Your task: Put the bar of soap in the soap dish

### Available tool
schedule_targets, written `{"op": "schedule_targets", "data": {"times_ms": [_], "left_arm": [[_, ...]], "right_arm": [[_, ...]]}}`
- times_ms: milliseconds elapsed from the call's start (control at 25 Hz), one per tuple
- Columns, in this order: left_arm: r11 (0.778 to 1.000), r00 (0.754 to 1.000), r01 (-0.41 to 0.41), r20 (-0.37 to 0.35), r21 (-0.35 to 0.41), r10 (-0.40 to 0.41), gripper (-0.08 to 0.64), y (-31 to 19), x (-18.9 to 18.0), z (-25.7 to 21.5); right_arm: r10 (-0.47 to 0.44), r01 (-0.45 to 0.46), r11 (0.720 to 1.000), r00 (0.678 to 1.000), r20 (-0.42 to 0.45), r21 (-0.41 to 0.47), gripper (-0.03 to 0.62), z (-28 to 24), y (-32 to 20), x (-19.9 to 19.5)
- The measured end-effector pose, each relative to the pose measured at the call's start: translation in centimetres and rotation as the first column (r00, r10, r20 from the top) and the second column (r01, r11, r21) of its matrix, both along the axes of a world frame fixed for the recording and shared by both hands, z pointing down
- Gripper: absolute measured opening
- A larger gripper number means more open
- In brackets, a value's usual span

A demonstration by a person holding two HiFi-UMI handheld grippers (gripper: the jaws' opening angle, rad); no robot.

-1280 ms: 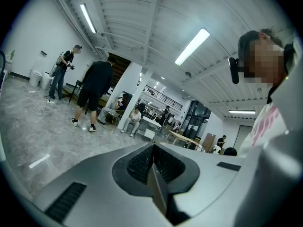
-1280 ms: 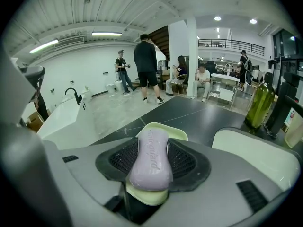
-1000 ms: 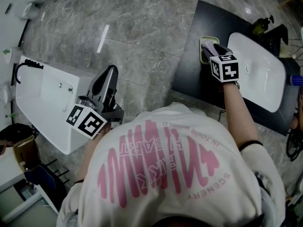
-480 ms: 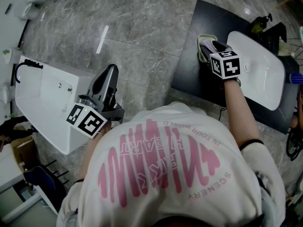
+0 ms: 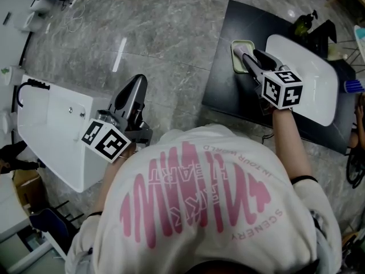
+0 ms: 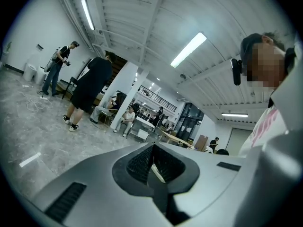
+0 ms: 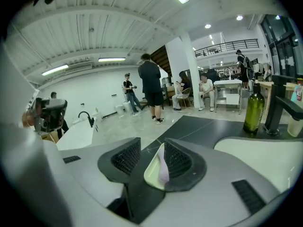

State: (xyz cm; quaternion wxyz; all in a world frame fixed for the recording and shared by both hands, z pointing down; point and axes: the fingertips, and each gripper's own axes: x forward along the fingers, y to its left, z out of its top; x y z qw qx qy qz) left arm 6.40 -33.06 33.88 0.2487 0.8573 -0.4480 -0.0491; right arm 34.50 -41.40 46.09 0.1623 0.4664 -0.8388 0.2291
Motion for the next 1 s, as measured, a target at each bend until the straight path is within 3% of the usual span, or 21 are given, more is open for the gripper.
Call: {"op": "schedule_targets", "data": {"times_ms": [160, 480, 600, 800, 1000], "left_arm": [[0.998, 0.998, -0.059, -0.03, -0.015, 0.059, 0.009, -0.8, 1.4, 0.2], [0.974, 0.971, -0.226, -0.086, -0.014, 0.224, 0.009, -1.9, 6.1, 0.1], [0.945, 0.94, -0.326, -0.115, -0.021, 0.321, 0.009, -2.4, 8.0, 0.3], [0.908, 0.901, -0.418, -0.136, -0.017, 0.412, 0.009, -3.1, 9.2, -0.4], [0.826, 0.817, -0.564, -0.152, -0.015, 0.556, 0.009, -2.2, 9.9, -1.2]], "right_arm": [[0.017, -0.019, 0.999, 0.998, 0.063, 0.041, 0.05, -2.5, 2.5, 0.3], [0.029, -0.056, 0.991, 0.977, 0.213, 0.12, 0.018, -7.1, 7.7, -0.4], [0.092, -0.125, 0.985, 0.965, 0.245, 0.123, 0.018, -7.5, 10.1, -0.4], [0.18, -0.213, 0.973, 0.941, 0.288, 0.086, 0.018, -7.6, 11.8, -0.6], [0.244, -0.285, 0.954, 0.917, 0.317, 0.089, 0.018, -8.7, 13.0, -1.1]]}}
